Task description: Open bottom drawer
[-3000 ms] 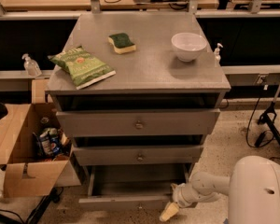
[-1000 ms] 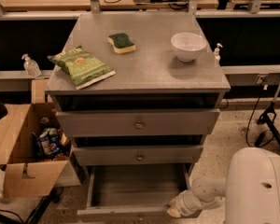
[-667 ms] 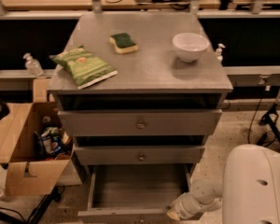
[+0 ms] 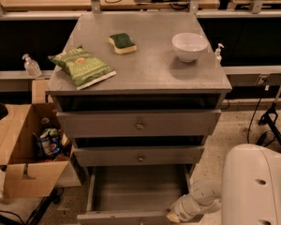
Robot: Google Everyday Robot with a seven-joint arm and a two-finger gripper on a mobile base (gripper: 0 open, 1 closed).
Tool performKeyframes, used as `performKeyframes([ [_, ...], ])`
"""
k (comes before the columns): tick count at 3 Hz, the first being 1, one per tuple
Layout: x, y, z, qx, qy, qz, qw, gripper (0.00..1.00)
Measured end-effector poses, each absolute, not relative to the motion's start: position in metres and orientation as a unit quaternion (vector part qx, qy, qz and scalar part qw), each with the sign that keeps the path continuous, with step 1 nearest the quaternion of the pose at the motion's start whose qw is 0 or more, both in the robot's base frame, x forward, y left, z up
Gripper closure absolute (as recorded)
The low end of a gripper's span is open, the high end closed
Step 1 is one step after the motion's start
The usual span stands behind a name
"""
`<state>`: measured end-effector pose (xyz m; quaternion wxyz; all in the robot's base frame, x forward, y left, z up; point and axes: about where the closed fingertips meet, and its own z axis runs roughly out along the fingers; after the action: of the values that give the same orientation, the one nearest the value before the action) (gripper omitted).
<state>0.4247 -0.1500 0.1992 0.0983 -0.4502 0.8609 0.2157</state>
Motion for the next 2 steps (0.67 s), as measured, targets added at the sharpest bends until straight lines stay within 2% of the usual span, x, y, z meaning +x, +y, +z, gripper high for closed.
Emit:
performKeyframes([
  [2,0.4247,-0.15,0.1992,-0.45,0.861,0.216,0.098,1.0],
])
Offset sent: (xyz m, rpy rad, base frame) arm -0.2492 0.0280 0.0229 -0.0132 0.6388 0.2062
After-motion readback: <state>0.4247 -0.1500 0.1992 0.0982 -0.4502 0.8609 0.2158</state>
